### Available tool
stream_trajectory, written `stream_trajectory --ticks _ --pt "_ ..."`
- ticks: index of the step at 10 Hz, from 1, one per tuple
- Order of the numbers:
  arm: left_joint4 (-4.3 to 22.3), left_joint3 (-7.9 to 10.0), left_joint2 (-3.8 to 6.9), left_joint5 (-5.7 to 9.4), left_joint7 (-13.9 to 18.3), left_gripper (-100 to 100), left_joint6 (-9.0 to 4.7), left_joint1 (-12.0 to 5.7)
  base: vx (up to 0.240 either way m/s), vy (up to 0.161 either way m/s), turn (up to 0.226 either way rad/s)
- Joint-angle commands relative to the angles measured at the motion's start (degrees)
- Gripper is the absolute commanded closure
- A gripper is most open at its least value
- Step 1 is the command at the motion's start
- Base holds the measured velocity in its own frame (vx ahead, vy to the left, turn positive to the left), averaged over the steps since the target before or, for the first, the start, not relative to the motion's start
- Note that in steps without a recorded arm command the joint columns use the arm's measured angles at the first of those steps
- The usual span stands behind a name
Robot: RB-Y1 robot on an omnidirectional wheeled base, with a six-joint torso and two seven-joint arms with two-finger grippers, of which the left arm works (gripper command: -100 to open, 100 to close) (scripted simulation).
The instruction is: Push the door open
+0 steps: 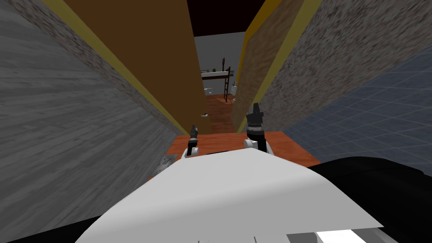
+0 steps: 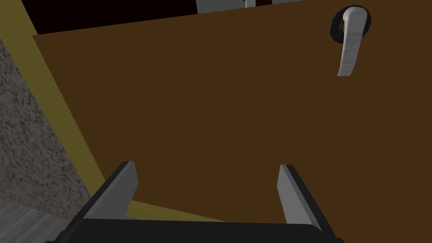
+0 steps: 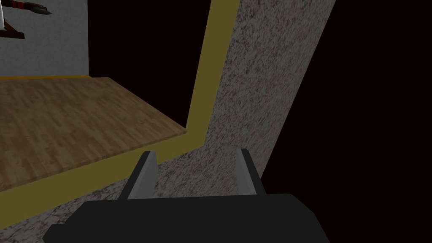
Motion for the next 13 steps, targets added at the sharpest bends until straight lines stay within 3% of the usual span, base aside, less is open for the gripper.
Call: stream_trajectory --ticks 1,13 --pt "2.5 -0.28 0.19 0.11 0.5 -100 -0.45 -0.81 0.095 0.001 0.012" --pt "21.7 -1.93 0.45 0.78 3.1 -100 -4.05 -8.27 0.099 -0.004 0.012"
